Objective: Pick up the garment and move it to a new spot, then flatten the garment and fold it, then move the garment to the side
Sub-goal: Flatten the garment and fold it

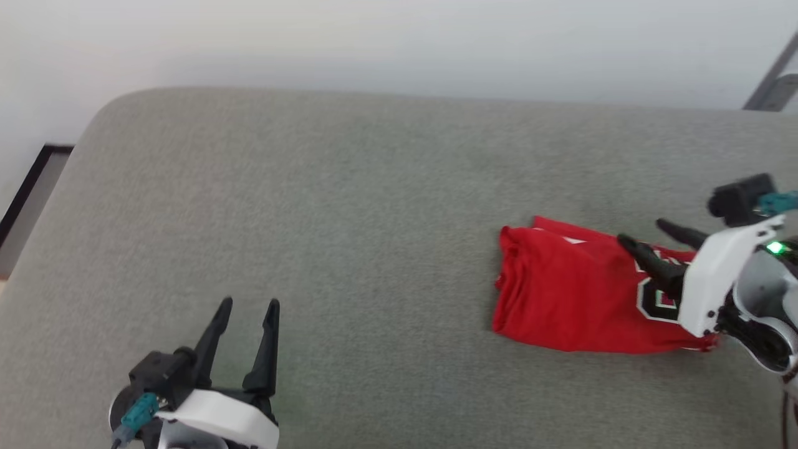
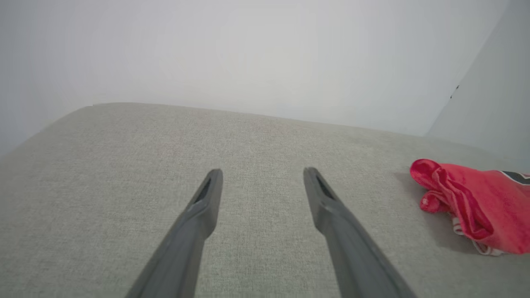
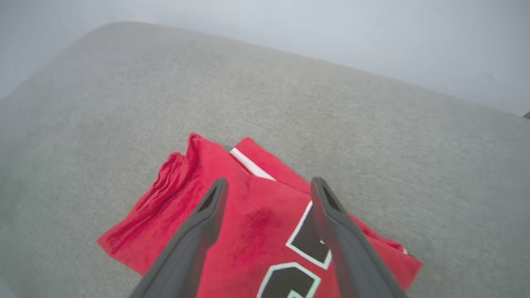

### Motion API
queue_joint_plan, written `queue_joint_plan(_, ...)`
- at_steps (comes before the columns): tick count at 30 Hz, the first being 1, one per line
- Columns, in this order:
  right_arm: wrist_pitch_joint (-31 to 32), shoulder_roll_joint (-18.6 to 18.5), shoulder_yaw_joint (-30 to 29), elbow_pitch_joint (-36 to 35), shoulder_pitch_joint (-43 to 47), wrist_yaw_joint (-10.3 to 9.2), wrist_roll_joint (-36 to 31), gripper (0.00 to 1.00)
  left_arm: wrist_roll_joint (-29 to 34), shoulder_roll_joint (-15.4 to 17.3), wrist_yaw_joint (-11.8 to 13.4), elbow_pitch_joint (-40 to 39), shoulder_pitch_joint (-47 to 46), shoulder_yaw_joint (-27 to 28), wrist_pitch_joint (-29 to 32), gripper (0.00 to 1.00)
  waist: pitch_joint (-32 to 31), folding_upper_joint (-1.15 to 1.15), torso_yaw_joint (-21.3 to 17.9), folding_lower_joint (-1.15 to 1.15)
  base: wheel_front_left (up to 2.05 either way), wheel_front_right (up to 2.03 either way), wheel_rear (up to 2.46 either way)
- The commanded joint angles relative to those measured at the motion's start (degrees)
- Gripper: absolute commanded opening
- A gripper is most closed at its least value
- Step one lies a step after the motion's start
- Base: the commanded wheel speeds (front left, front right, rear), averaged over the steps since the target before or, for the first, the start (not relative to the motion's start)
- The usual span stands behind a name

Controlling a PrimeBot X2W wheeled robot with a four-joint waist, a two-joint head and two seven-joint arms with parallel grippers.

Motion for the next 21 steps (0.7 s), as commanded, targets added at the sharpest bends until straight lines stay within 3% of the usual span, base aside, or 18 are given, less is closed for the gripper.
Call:
queue_joint_plan(1, -1.7, 0.1, -0.4, 0.2, 1.0, -0.01, 0.4, 1.0, -0.5, 0.2, 0.1, 0.3, 0.7, 0.0, -0.3, 1.0, -1.5, 0.0, -1.6, 0.0, 0.0, 0.0, 0.0)
queue_joint_plan(3, -8.0, -0.5, -1.0, 2.6, 2.5, -0.01, -1.4, 1.0, -1.5, 0.2, 0.1, 1.5, 1.8, -0.5, -0.3, 1.0, -3.1, 0.0, -3.1, 0.0, 0.0, 0.0, 0.0)
queue_joint_plan(11, -27.1, 3.0, -5.1, 10.9, 6.0, -0.01, -4.8, 1.0, -1.8, -1.3, 0.1, 1.7, 3.4, 2.5, -0.3, 1.0, -5.4, 0.0, -6.2, 0.0, 0.0, 0.0, 0.0)
queue_joint_plan(16, -30.9, 5.5, -9.4, 10.9, 9.2, -0.01, -8.6, 1.0, -0.9, -1.7, 0.1, 0.6, 4.6, 4.2, -0.3, 1.0, -6.7, 0.0, -7.1, 0.0, 0.0, 0.0, 0.0)
queue_joint_plan(21, -31.0, 8.9, -17.9, 4.4, 16.0, -0.01, -13.2, 1.0, -0.6, -1.2, 0.1, -0.5, 6.2, 4.5, -0.3, 1.0, -7.9, 0.0, -7.0, 0.0, 0.0, 0.0, 0.0)
